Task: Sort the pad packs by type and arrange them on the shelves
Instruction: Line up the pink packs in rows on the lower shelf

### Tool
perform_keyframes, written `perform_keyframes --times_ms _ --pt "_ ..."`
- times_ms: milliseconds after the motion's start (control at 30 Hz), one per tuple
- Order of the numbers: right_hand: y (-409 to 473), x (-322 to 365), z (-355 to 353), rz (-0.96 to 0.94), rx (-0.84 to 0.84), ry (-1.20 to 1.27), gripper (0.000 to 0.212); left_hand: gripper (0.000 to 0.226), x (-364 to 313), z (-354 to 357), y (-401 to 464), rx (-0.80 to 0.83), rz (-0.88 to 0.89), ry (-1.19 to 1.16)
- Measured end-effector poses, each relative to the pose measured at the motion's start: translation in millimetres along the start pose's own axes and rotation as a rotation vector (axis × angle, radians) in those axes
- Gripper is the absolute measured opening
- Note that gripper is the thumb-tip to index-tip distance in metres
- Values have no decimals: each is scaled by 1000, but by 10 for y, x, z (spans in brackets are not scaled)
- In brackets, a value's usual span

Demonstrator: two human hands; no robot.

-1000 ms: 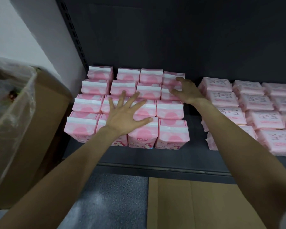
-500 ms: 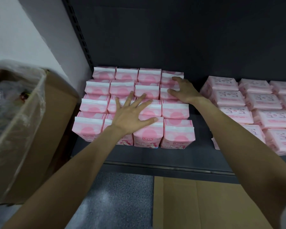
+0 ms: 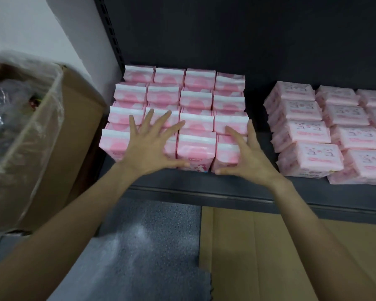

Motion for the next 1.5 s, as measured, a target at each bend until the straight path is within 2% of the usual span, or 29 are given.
perform_keyframes --times_ms 100,267,400,500,633,733,800,867,1033,1167,1333,1500 --pt "97 39 77 36 -21 -117 115 114 162 189 -78 42 58 125" --pt "171 67 116 53 -119 -129 110 116 242 210 128 24 139 146" --pt "196 58 105 56 -116 -160 111 111 246 221 167 52 132 166" --pt "162 137 86 81 -57 -428 115 111 220 176 135 89 133 144" --pt "64 523 144 -172 -108 -731 118 116 314 -19 -66 38 137 108" --pt "148 628 350 -284 -29 -892 114 117 639 -100 -261 -45 21 92" --pt "244 583 399 -263 20 -961 108 115 855 -62 -310 40 -85 67" --pt "306 534 410 -213 33 -968 102 106 960 -23 -296 114 -114 9" --pt "344 533 445 -177 -13 -932 96 85 988 38 -185 40 -54 -48" --pt "319 580 505 -146 -18 -956 92 87 1011 68 -196 17 -43 -71" --pt "377 704 644 -72 8 -1060 94 95 1004 23 -234 137 -47 -60" --pt "410 721 688 -14 9 -1084 97 86 982 -2 -258 155 -50 -13"
Point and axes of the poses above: each hand's wrist, its own y-axis towards the middle knuckle, its own z-axis out of the palm, x = y × z, the point moved 4 cm from there along y, towards the middle knuckle, and after that the axes turned 14 degrees about -z, right-handed, at the moved point
